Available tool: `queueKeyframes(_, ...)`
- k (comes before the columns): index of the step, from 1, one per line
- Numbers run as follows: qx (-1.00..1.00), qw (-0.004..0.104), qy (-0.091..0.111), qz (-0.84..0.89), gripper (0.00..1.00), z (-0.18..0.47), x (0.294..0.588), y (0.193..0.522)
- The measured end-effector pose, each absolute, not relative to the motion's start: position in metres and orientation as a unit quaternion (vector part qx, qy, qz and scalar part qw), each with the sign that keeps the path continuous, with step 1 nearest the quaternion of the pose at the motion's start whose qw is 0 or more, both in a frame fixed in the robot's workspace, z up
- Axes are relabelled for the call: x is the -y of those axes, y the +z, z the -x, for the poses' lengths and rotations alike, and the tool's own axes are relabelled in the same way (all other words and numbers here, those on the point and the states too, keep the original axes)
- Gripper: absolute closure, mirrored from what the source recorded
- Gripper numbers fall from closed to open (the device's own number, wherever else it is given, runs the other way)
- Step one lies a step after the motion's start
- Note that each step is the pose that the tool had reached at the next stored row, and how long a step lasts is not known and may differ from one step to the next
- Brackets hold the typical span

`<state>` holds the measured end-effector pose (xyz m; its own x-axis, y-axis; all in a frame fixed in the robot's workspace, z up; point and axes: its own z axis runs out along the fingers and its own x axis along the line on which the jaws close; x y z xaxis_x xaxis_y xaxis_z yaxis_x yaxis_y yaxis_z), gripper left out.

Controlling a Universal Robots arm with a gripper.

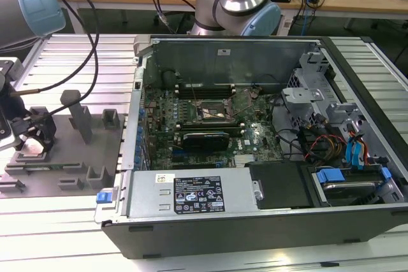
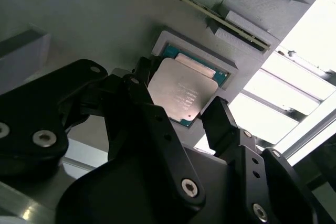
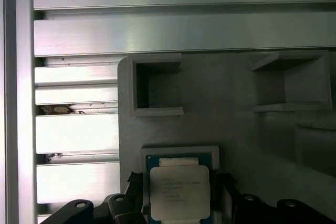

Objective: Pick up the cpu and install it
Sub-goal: 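Pick up the cpu and move it towards the insertion slot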

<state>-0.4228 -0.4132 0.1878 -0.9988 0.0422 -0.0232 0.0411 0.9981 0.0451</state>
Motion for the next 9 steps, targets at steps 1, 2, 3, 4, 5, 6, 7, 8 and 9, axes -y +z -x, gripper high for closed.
queueKeyframes(1,-0.999,0.012,0.022,-0.021,0.34,0.4228,0.4132,0.1878)
queueKeyframes(2,-0.999,0.012,0.022,-0.021,0.34,0.4228,0.4132,0.1878)
queueKeyframes(3,-0.999,0.012,0.022,-0.021,0.35,0.4228,0.4132,0.1878)
queueKeyframes(4,-0.999,0.012,0.022,-0.021,0.35,0.4228,0.4132,0.1878)
queueKeyframes(5,-0.999,0.012,0.022,-0.021,0.35,0.4229,0.4132,0.1879)
queueKeyframes(6,-0.999,0.012,0.022,-0.021,0.45,0.4229,0.4132,0.1879)
queueKeyframes(7,-0.999,0.012,0.022,-0.021,0.45,0.4228,0.4132,0.1879)
queueKeyframes(8,-0.999,0.012,0.022,-0.021,0.45,0.4228,0.4132,0.1879)
queueKeyframes(9,-0.999,0.012,0.022,-0.021,0.45,0.4228,0.4132,0.1879)
